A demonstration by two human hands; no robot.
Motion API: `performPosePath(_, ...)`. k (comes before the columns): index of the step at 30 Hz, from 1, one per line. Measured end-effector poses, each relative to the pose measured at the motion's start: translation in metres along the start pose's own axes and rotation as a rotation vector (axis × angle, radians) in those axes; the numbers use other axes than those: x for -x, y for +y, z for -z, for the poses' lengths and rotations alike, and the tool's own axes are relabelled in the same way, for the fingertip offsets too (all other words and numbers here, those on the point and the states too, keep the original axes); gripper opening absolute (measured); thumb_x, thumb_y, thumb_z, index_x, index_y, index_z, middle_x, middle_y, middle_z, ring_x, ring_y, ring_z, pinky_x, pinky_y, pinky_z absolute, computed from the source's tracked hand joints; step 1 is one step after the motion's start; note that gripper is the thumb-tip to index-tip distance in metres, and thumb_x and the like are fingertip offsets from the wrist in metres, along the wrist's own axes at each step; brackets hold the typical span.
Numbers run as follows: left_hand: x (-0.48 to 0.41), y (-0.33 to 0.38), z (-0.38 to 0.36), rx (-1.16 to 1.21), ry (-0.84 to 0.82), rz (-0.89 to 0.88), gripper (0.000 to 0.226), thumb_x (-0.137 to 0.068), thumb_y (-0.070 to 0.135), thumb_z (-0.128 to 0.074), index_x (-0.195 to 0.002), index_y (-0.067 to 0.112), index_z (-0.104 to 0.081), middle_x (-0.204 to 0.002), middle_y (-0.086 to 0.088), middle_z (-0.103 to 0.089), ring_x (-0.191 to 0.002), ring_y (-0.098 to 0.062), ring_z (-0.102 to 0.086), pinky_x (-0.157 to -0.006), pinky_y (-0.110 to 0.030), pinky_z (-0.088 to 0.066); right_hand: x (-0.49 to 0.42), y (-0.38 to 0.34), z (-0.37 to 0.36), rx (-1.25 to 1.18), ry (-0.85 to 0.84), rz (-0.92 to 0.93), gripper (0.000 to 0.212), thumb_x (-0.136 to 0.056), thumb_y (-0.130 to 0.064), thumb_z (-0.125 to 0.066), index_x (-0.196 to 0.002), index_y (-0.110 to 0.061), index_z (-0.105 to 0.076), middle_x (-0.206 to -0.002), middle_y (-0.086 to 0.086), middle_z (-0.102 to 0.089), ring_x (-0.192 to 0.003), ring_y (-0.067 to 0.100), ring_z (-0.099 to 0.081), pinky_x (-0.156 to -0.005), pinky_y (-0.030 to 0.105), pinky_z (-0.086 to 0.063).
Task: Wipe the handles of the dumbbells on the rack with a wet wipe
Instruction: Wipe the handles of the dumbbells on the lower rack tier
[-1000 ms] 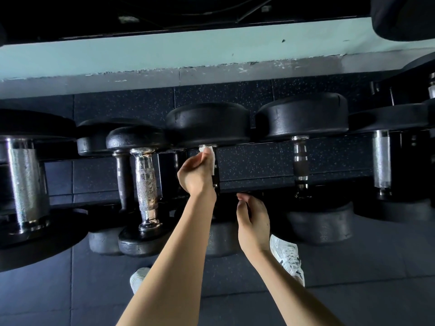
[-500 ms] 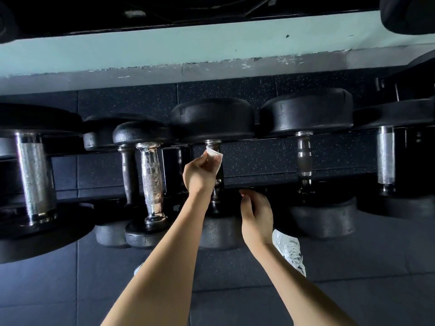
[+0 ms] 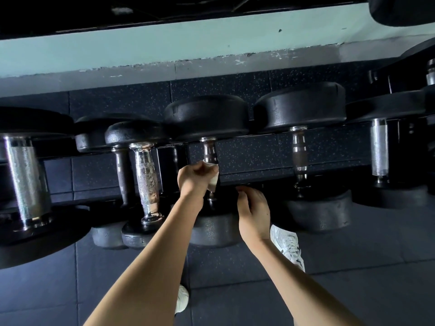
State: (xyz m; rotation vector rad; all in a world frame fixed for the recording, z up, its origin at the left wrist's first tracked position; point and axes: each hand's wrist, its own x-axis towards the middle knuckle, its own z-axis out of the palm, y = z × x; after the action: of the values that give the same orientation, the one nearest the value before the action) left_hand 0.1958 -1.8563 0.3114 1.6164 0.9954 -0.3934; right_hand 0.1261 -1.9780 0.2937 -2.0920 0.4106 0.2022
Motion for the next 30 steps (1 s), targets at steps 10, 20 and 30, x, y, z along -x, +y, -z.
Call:
performPosePath(10, -0.001, -0.005, 0.006, -0.541, -0.027, -0.073, 0.035, -0.081, 0.04, -0.071, -0.089, 0.005, -0.072, -0.082, -0.007, -0.069, -0.075, -0.02, -0.062, -0.057, -0.026, -0.048, -0.001, -0.002, 0.0, 0.021, -0.007, -0.013, 0.049, -0.078, -0.037, -0.029, -0.086, -0.007, -0.067, -0.089, 0.005, -0.068, -0.089, 0.024, -0.055, -0.078, 0.029, -0.039)
performPosePath(20, 0.0, -0.008, 0.005, -0.318, -0.044, 0.005, 0.023, -0.071, 0.023, -0.082, -0.08, 0.005, -0.071, -0.084, -0.01, -0.071, -0.083, -0.026, -0.068, -0.077, -0.033, -0.056, -0.001, -0.001, 0.0, 0.021, -0.006, -0.017, 0.051, -0.079, -0.037, -0.03, -0.093, -0.007, -0.068, -0.093, 0.007, -0.068, -0.092, 0.026, -0.056, -0.083, 0.033, -0.042)
performPosePath(30, 0.004, 0.009, -0.008, -0.172, 0.116, -0.256, 0.014, -0.08, 0.015, -0.074, -0.09, 0.005, -0.072, -0.084, -0.005, -0.07, -0.061, 0.0, -0.057, -0.053, -0.001, -0.038, 0.0, -0.001, 0.0, 0.011, 0.002, -0.026, 0.052, -0.079, -0.037, -0.03, -0.095, -0.006, -0.069, -0.094, 0.007, -0.069, -0.094, 0.025, -0.057, -0.083, 0.03, -0.041)
